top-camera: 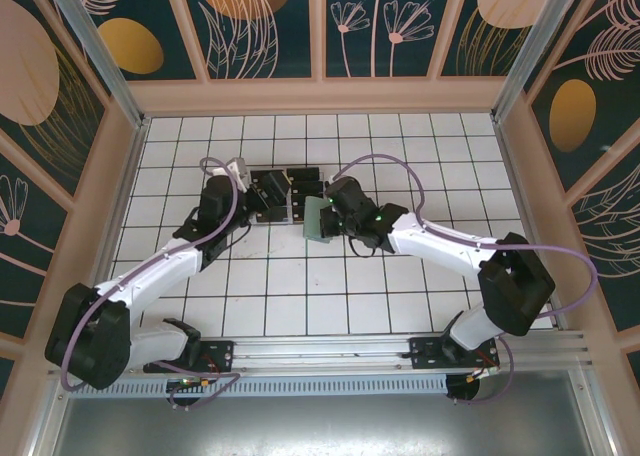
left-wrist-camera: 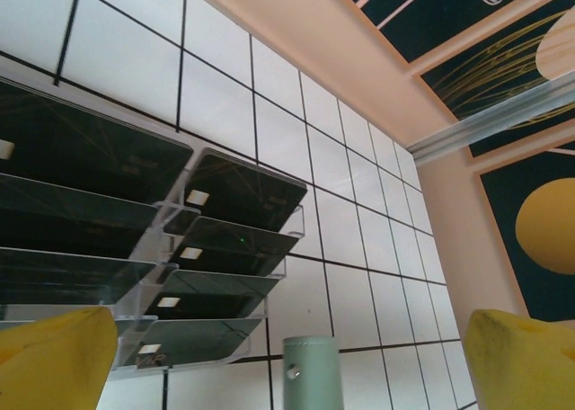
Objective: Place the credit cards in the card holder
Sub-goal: Open the button on the card holder.
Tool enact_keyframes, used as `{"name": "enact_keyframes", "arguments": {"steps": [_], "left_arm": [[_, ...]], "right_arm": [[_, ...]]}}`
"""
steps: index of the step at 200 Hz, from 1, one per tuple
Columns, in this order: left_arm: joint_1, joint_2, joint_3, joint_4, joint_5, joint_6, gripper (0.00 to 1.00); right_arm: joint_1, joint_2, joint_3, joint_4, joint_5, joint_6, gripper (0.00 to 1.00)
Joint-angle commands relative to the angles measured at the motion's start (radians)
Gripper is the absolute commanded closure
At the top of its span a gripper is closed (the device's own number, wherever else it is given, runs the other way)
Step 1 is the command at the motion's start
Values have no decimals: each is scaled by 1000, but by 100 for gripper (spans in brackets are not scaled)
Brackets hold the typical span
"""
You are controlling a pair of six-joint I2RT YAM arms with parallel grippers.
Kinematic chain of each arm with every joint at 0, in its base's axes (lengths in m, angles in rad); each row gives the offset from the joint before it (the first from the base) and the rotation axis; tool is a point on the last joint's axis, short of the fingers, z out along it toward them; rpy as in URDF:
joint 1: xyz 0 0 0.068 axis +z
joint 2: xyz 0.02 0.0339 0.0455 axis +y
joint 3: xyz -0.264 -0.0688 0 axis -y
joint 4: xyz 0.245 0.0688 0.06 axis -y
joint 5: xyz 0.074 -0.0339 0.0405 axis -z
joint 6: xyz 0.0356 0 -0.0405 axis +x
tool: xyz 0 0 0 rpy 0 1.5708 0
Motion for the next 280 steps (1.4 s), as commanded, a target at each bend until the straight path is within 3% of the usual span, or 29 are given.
{"name": "enact_keyframes", "arguments": {"steps": [1, 119, 164, 182, 205, 235, 280], "left_arm": [[-20, 23, -19, 69, 6, -44, 1], [-105, 72, -97, 172, 18, -89, 15], [-131, 94, -109, 213, 22, -98, 25], [-141, 103, -112, 234, 27, -99, 35], [-149, 116, -119, 274, 40, -99, 56], [-153, 119, -140, 317, 40, -87, 100], [-153, 93, -193, 344, 6, -63, 100]], "right_arm": [[21, -22, 40, 34, 9, 37, 100], [47, -62, 44, 77, -3, 62, 100], [52, -62, 49, 84, -9, 65, 100], [52, -58, 47, 90, -10, 67, 100], [52, -56, 37, 97, -6, 69, 100], [44, -72, -8, 98, 23, 78, 100], [-25, -174, -148, 109, 37, 134, 100]]}}
